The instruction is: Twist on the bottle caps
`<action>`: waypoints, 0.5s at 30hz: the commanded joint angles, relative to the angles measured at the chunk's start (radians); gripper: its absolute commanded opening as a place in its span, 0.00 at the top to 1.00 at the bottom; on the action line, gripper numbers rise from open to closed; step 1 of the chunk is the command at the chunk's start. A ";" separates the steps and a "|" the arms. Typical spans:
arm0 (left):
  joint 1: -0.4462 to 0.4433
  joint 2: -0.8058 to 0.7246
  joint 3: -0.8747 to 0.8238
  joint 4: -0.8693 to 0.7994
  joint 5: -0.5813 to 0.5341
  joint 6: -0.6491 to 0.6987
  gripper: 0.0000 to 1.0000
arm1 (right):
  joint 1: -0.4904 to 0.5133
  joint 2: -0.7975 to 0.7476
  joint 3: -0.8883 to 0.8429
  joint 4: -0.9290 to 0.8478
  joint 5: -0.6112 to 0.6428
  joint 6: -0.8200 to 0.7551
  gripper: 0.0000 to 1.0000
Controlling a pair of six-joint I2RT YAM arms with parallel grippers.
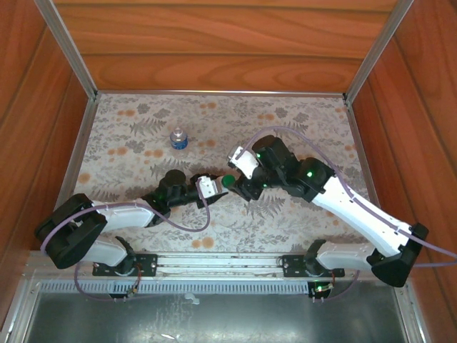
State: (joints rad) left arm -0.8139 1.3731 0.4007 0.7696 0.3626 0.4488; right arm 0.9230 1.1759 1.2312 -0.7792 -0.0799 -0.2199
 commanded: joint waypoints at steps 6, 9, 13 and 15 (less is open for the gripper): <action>-0.007 0.008 0.006 0.014 0.050 0.001 0.48 | 0.004 0.015 -0.019 -0.020 -0.014 -0.378 0.36; -0.006 0.008 0.005 0.015 0.053 0.001 0.48 | -0.001 0.038 -0.003 -0.046 -0.025 -0.401 0.37; -0.007 0.007 0.006 0.015 0.060 0.000 0.48 | -0.010 0.060 0.011 -0.057 -0.045 -0.415 0.38; -0.006 0.007 0.009 0.015 0.064 -0.001 0.48 | -0.013 0.072 0.015 -0.057 -0.055 -0.415 0.38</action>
State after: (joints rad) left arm -0.8139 1.3743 0.4007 0.7692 0.3969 0.4484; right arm 0.9199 1.2381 1.2194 -0.8143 -0.0986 -0.5915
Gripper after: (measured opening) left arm 0.530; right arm 0.625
